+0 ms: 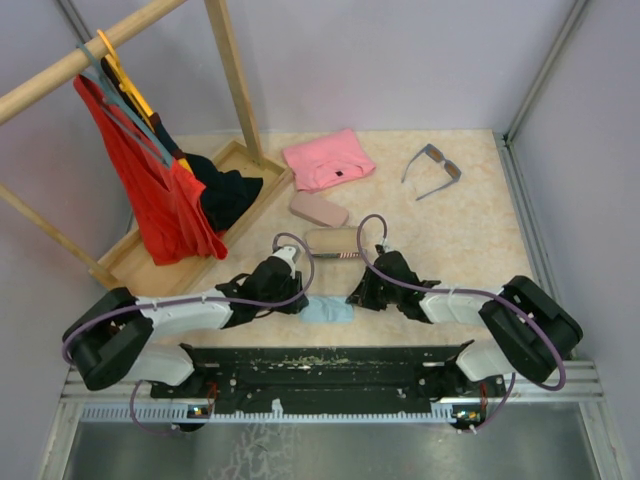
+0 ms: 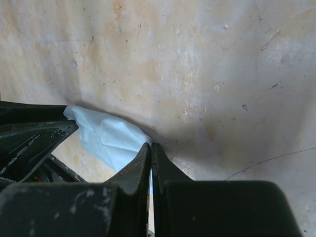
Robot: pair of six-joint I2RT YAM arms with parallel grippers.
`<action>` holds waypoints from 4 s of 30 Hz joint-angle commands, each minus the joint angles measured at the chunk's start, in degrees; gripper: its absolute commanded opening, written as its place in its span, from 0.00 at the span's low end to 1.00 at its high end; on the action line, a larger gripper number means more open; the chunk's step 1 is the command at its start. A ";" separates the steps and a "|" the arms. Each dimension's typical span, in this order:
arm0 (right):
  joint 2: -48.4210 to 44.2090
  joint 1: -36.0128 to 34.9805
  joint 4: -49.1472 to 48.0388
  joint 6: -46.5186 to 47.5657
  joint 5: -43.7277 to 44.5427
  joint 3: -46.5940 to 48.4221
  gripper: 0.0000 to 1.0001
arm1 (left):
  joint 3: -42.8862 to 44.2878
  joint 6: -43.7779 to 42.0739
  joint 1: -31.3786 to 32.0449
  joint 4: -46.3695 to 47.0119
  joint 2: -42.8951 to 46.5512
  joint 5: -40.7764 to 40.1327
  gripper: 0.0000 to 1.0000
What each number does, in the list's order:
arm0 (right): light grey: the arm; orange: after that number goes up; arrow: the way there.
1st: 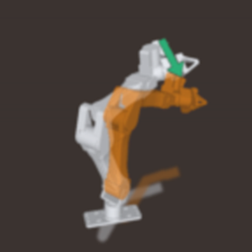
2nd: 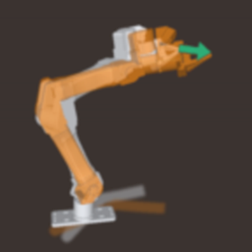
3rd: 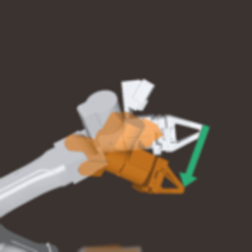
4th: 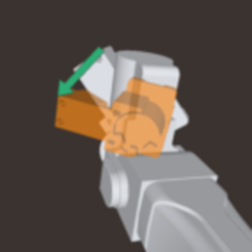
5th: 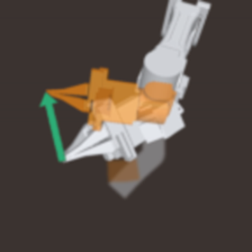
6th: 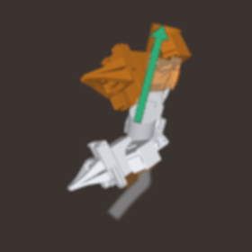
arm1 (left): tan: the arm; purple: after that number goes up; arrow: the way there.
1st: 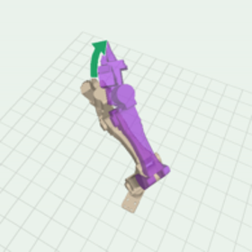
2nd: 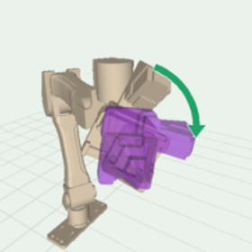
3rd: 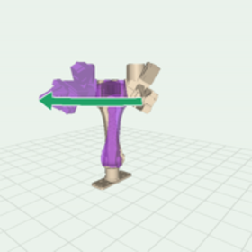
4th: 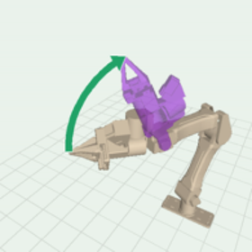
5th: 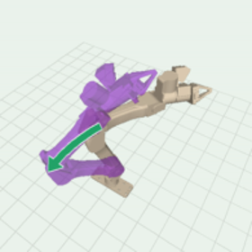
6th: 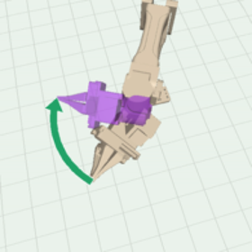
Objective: Organize the sunglasses
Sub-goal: Pick up the glasses cleaning cloth from the center of the board, then place the glasses cleaning cloth in the sunglasses case.
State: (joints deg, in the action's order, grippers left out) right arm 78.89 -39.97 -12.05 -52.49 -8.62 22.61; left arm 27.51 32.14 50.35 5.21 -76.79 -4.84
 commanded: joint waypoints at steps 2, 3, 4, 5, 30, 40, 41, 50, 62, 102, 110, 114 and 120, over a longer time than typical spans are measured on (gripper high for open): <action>-0.18 0.23 4.01 2.46 1.96 1.02 0.00 | 0.73 0.23 -0.32 2.17 -1.11 0.70 0.26; -0.27 0.24 4.13 2.50 1.97 1.03 0.00 | 0.71 0.22 -0.27 2.37 -1.22 0.80 0.22; -0.33 0.24 4.14 2.57 1.95 0.95 0.00 | 0.84 0.18 -0.33 2.55 -1.31 0.97 0.19; -0.47 0.24 4.14 2.57 1.93 0.84 0.00 | 0.87 0.21 -0.31 2.59 -1.34 0.97 0.17; -13.86 0.22 4.27 9.51 4.81 2.38 0.00 | 2.12 -4.30 -0.42 -1.11 8.05 0.89 0.00; -12.66 0.24 8.52 13.84 11.18 9.55 0.00 | 6.57 -7.51 -2.21 1.37 4.18 0.71 0.00; -12.21 0.24 8.54 14.09 11.74 10.13 0.00 | 7.16 -8.03 -2.55 1.32 3.68 0.63 0.00; -8.82 1.95 11.75 16.72 15.54 16.99 0.00 | 12.71 -11.36 -6.09 1.95 -0.63 1.40 0.00; -2.10 7.54 10.50 18.64 11.55 21.78 0.00 | 19.75 -12.68 -8.87 5.01 -9.86 1.74 0.00; 14.44 13.23 5.14 21.98 5.69 30.76 0.00 | 26.61 -15.88 -13.74 8.11 -21.61 2.53 0.00; 15.25 13.46 4.33 22.08 5.99 31.09 0.00 | 27.65 -16.06 -14.03 8.41 -22.59 2.51 0.00; 15.24 13.58 4.14 22.20 5.99 31.20 0.00 | 28.20 -16.23 -14.14 8.50 -23.46 2.59 0.00; 17.46 13.75 4.14 22.53 6.30 31.29 0.00 | 28.49 -16.40 -14.36 8.55 -24.32 2.22 0.00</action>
State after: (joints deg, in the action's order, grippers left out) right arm 96.12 -26.70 -5.17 -31.00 -2.66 51.44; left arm 54.46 16.58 36.53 12.05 -99.98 -2.94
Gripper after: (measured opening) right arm 0.006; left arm 0.005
